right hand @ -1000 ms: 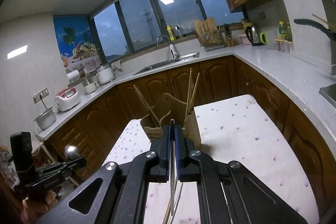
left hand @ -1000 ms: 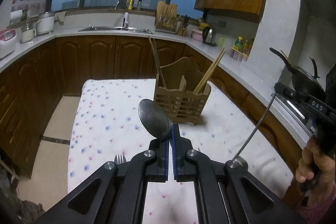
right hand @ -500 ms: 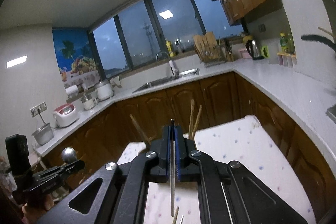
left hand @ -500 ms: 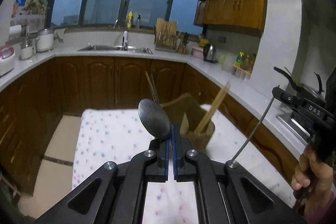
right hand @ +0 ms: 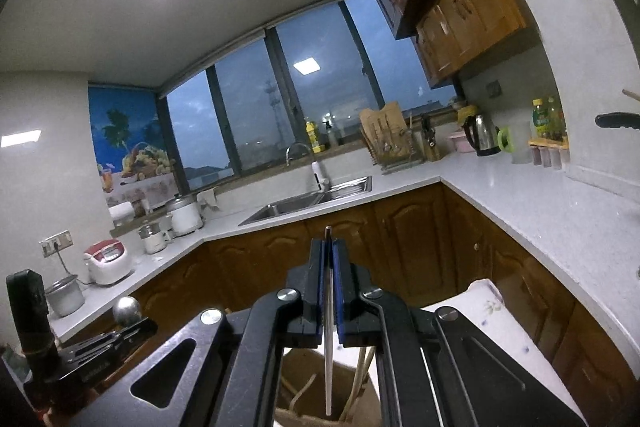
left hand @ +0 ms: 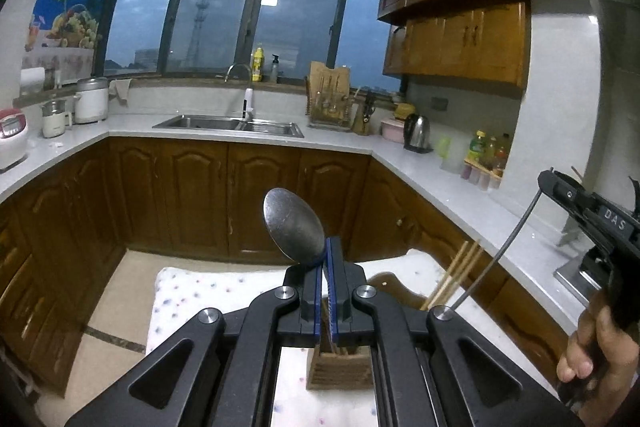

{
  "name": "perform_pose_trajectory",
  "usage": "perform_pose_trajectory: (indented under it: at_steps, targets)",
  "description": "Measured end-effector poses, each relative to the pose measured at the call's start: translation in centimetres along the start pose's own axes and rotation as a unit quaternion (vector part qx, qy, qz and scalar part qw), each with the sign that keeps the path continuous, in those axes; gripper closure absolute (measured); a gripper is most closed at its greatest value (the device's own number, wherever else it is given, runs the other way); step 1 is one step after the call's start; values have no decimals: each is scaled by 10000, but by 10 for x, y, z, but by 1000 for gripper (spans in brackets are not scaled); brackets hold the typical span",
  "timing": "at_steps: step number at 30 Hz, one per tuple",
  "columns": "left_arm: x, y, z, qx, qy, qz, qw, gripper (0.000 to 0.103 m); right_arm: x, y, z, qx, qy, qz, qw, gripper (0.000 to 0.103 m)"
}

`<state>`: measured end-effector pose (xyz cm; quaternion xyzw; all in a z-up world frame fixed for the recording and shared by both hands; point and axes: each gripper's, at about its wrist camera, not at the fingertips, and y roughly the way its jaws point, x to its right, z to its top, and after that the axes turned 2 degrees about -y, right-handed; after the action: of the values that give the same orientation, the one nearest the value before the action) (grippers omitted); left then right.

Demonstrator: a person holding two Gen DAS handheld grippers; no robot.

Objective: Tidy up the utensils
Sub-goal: 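Lift the chopstick and spoon and carry them above the wooden holder, then lower the chopstick and spoon into the holder and open both tools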

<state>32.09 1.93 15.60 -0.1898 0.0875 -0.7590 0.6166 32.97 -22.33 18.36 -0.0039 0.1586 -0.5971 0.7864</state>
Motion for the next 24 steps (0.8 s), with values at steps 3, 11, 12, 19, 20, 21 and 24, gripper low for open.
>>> perform_pose_trajectory:
  at_steps: [3, 11, 12, 19, 20, 21, 24]
  targets:
    - [4, 20, -1, -25, 30, 39, 10000, 102, 0, 10, -6, -30, -86, -83, 9999, 99]
    - [5, 82, -21, -417, -33, 56, 9991, 102, 5, 35, -40, -367, -214, -201, 9989, 99]
    - [4, 90, -23, -464, -51, 65, 9989, 102, 6, 38, -44, -422, -206, -206, 9987, 99]
    - [8, 124, -29, -794, 14, 93, 9968, 102, 18, 51, -71, -781, -58, -229, 9967, 99]
    - [8, 127, -29, -844, 16, 86, 9964, 102, 19, 53, -75, -838, -58, -230, 9962, 99]
    - [8, 130, -30, -889, 9, 80, 9960, 102, 20, 54, -78, -902, -45, -219, 9957, 99]
    - [9, 137, -28, -1045, 4, 54, 9945, 102, 23, 54, -82, -963, -42, -270, 9950, 98]
